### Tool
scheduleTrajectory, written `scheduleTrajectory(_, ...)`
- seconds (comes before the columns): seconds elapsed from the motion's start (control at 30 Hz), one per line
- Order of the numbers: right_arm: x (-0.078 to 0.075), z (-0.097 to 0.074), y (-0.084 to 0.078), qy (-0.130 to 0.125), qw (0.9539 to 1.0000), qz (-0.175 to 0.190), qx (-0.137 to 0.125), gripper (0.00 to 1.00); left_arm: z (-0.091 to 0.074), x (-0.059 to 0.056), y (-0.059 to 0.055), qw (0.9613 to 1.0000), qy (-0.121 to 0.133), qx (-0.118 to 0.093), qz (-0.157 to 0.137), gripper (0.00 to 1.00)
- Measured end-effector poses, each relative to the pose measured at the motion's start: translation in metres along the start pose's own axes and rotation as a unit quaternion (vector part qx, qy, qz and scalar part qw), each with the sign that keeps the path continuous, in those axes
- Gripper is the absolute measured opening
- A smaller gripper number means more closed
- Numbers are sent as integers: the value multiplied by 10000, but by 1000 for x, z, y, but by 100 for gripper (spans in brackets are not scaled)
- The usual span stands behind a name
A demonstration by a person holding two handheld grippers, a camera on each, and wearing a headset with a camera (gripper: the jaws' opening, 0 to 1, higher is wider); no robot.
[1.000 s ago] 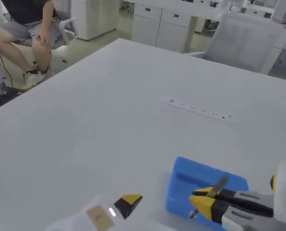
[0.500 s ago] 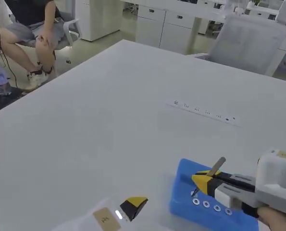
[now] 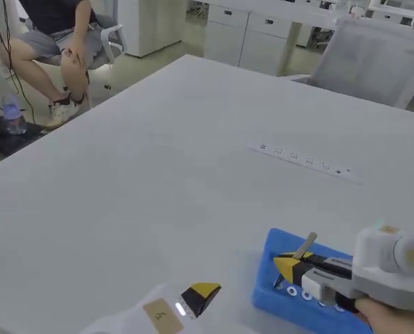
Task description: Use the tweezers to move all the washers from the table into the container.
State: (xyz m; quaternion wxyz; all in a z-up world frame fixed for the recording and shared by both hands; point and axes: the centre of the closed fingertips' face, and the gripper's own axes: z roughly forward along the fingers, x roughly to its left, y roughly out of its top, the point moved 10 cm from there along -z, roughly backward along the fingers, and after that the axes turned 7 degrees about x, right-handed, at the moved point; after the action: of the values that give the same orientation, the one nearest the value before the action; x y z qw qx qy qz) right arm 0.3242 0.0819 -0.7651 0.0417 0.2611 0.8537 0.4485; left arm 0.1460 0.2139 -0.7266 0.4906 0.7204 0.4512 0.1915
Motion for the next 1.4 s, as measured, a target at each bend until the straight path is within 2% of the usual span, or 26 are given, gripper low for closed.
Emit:
scheduleTrajectory(0.13,1,1,0,22,10000,-90,-18,4,0,1,0,10000,9,-14,-18,82)
scheduleTrajectory(0.33,6,-6,6,4,9995,-172,-271,4,0,0,0,10000,-16,49,18,81)
scheduleTrajectory(0.53,16,-32,14,58,9978,-335,-570,4,1,-2,-1,9999,-37,105,84,78)
scheduleTrajectory(0.73,29,-64,7,186,9962,-476,-711,4,0,-3,-1,9995,-94,213,226,66)
scheduleTrajectory(0.8,35,-73,2,249,9959,-550,-667,4,0,-4,-2,9991,-87,266,331,62)
scheduleTrajectory(0.87,39,-79,-5,294,9959,-618,-589,4,1,-6,-2,9987,-195,298,365,58)
scheduleTrajectory(1.0,50,-86,-17,428,9953,-762,-419,4,1,-7,-3,9975,-283,385,524,52)
scheduleTrajectory(1.07,56,-90,-25,560,9941,-892,-244,4,3,-8,-4,9969,-376,502,468,50)
scheduleTrajectory(1.1,58,-91,-30,594,9936,-944,-159,4,4,-9,-7,9961,-467,654,366,49)
scheduleTrajectory(1.13,59,-92,-32,633,9934,-950,-123,4,5,-10,-10,9937,-711,828,250,48)
scheduleTrajectory(1.2,61,-94,-37,716,9927,-972,-71,4,6,-12,-9,9918,-919,853,228,43)
scheduleTrajectory(1.3,66,-98,-45,863,9910,-1020,90,4,6,-12,-7,9898,-1088,900,204,37)
scheduleTrajectory(1.4,70,-100,-51,963,9882,-1164,267,4,6,-12,-6,9859,-1306,1018,233,32)
